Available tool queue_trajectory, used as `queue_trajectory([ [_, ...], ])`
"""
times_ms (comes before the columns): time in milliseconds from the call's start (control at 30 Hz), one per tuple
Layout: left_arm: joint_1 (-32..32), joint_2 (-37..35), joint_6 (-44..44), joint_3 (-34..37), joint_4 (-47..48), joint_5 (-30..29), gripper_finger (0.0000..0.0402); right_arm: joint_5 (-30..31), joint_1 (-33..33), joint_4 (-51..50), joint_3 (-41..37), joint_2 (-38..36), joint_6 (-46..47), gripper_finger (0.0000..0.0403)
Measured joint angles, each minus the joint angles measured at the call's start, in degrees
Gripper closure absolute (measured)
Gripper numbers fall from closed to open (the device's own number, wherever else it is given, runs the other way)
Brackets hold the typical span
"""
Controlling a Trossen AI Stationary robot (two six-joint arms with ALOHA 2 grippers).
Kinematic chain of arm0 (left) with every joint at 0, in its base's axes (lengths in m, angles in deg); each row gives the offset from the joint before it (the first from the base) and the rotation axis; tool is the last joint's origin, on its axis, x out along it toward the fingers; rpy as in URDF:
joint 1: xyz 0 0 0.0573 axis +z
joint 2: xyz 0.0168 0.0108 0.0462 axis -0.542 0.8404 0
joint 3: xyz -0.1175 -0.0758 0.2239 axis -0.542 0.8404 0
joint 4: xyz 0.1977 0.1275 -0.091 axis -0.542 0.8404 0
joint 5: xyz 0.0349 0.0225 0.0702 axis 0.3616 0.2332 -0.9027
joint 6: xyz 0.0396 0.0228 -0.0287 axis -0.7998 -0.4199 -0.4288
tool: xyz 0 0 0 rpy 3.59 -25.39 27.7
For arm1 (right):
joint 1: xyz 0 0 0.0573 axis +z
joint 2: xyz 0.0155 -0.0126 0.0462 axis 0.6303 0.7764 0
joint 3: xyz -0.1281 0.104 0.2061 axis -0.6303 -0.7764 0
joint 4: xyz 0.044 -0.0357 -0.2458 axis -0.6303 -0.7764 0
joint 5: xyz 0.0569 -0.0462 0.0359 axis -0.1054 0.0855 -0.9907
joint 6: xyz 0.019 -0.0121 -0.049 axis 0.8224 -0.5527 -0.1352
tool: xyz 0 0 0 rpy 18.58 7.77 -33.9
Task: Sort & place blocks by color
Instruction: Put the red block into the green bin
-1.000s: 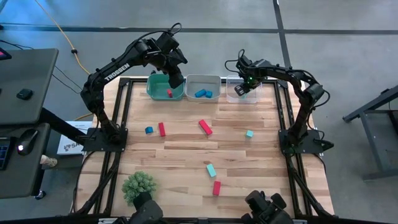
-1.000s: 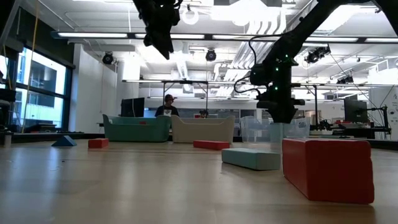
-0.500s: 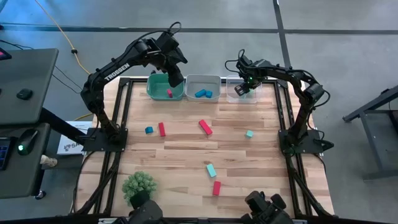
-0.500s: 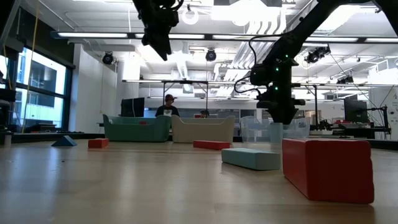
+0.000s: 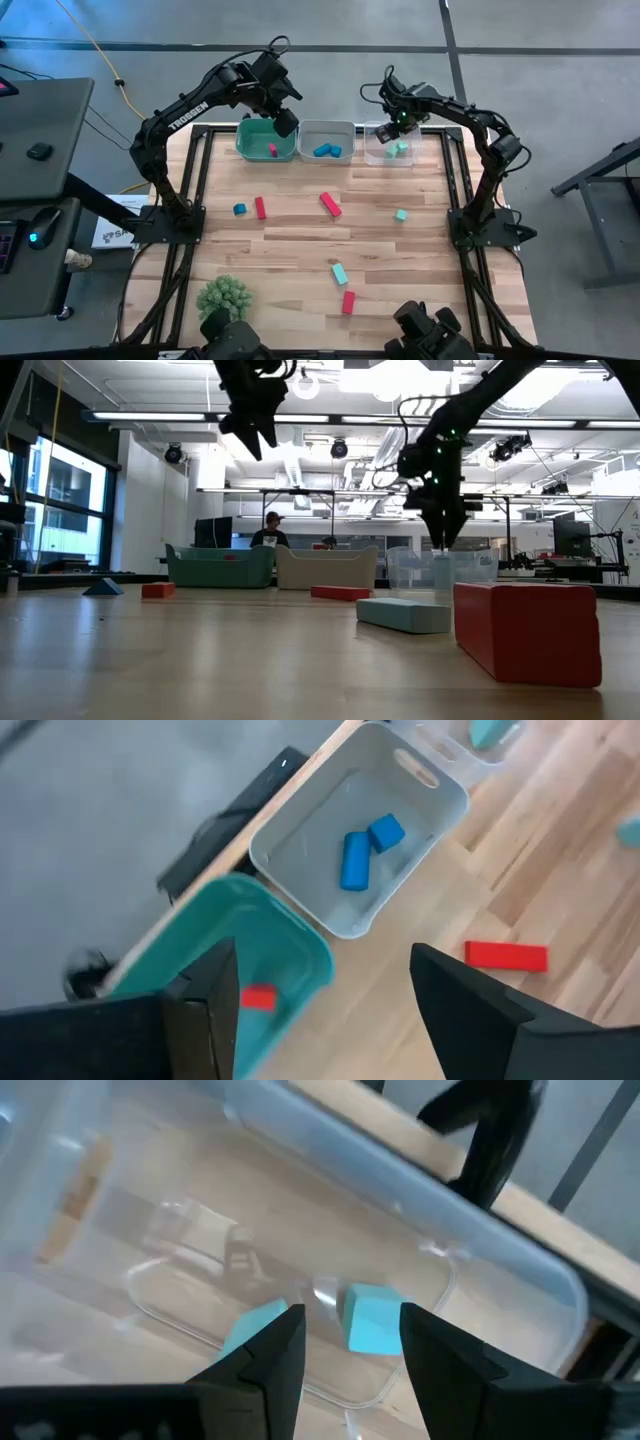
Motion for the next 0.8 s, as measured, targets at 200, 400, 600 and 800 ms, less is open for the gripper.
queue_trajectory([
  [200, 0.1, 0.0, 8.5, 0.0, 4.2, 0.0, 0.0192, 0.0, 0.0, -3.0, 6.5, 0.0, 0.0, 0.0249],
  [400, -0.2, 0.0, 13.0, 1.7, 5.5, 0.1, 0.0203, 0.1, 0.0, -4.9, 12.7, 0.0, -1.0, 0.0249],
  [600, -1.5, 0.0, 23.4, 6.3, 5.6, -0.2, 0.0206, 0.1, 0.0, -5.3, 17.5, 0.0, -6.0, 0.0249],
  [800, -4.2, 0.0, 33.6, 11.6, 5.2, -4.1, 0.0206, 0.2, -0.1, -5.3, 21.2, 0.0, -11.9, 0.0249],
])
